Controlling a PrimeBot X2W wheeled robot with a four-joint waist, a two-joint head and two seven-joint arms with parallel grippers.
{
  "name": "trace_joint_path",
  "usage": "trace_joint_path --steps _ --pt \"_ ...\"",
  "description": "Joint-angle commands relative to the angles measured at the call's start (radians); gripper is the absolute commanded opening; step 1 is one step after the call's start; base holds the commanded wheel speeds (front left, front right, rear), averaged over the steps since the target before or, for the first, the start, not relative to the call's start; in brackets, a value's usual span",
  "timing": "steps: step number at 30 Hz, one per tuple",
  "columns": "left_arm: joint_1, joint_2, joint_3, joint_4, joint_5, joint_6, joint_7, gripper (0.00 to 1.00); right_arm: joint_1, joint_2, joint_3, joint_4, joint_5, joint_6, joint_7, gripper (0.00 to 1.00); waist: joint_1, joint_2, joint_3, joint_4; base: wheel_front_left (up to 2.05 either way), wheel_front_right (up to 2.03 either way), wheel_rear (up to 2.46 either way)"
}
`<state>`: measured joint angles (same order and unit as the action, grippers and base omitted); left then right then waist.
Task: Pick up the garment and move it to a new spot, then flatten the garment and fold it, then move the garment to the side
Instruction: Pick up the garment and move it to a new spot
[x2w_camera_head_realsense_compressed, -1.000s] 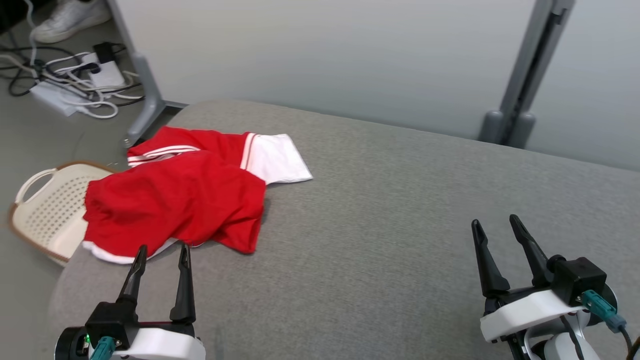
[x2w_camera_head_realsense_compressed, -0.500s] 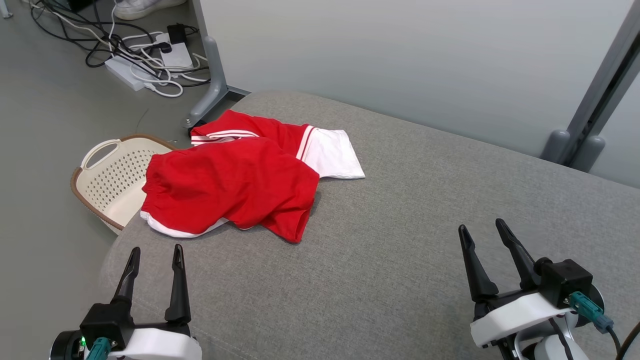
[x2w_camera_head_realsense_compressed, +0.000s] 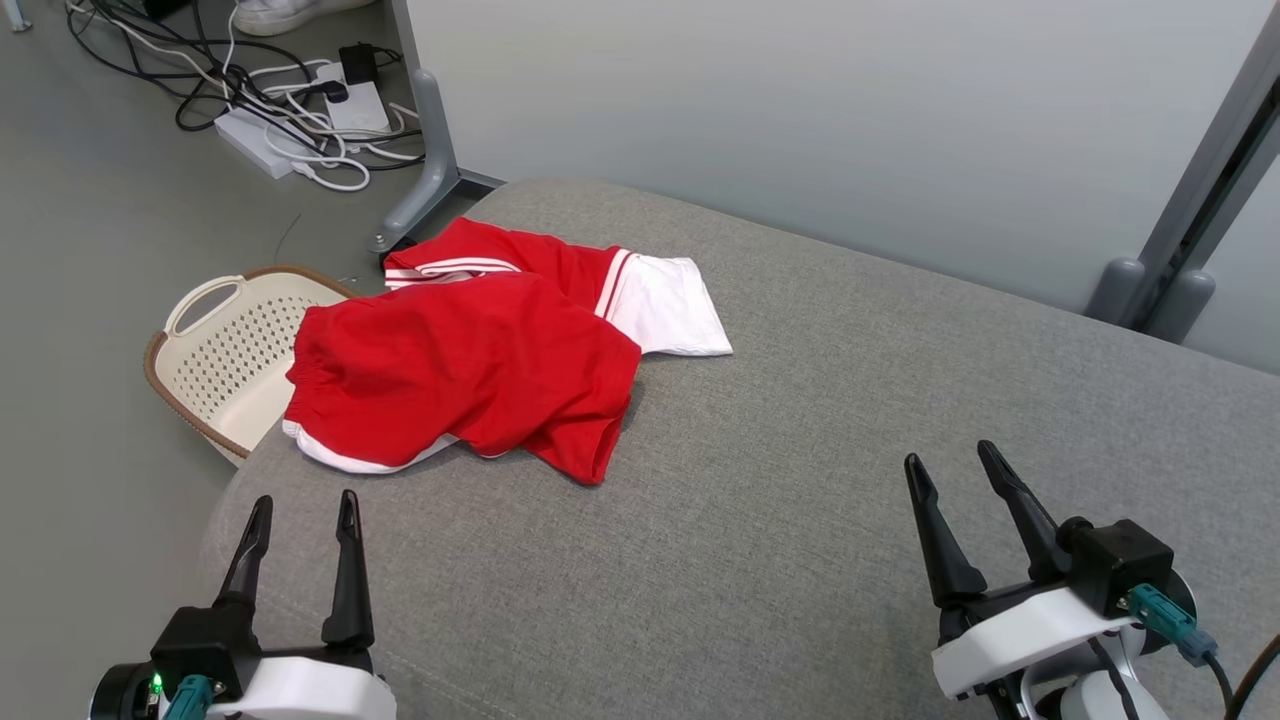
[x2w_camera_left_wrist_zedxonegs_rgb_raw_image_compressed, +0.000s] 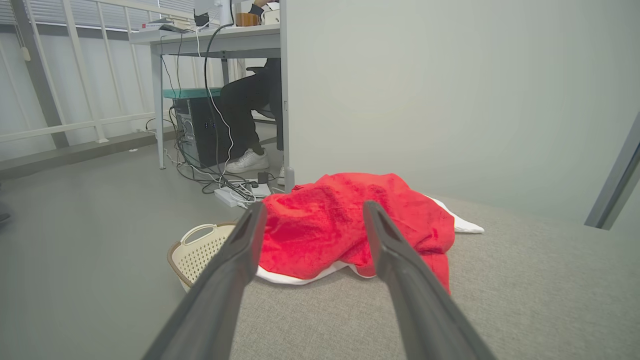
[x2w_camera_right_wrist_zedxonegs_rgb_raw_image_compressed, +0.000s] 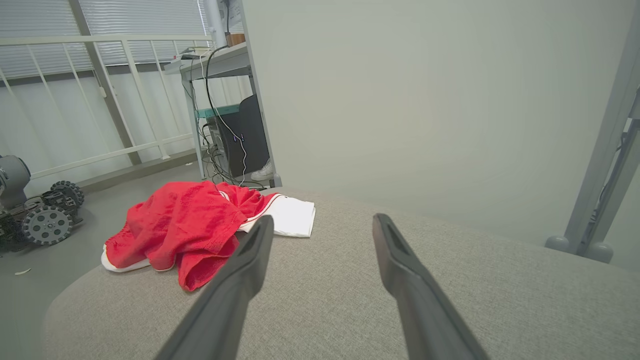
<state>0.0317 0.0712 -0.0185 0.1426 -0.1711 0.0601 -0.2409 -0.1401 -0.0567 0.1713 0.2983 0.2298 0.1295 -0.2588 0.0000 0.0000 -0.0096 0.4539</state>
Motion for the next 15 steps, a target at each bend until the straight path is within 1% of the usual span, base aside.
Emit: trace_joint_path --steps 1,7,15 --pt "-0.003 0.004 0.001 -0.004 -0.005 0.005 0.003 1.00 -0.011 -0.007 0.001 0.000 0.003 0.002 -0.006 1.00 0.0000 0.0000 0.000 -0.003 0.00 0.00 0.00" --pt "-0.013 0.009 0.004 -0.016 -0.016 0.010 0.011 1.00 -0.015 -0.009 0.011 0.002 0.011 0.002 -0.006 1.00 0.0000 0.0000 0.009 -0.018 0.00 0.00 0.00" --pt "-0.060 0.040 0.010 -0.043 -0.037 -0.009 0.051 1.00 -0.032 -0.018 0.015 0.002 0.018 0.002 -0.006 1.00 0.0000 0.0000 0.040 -0.054 0.00 0.00 0.00"
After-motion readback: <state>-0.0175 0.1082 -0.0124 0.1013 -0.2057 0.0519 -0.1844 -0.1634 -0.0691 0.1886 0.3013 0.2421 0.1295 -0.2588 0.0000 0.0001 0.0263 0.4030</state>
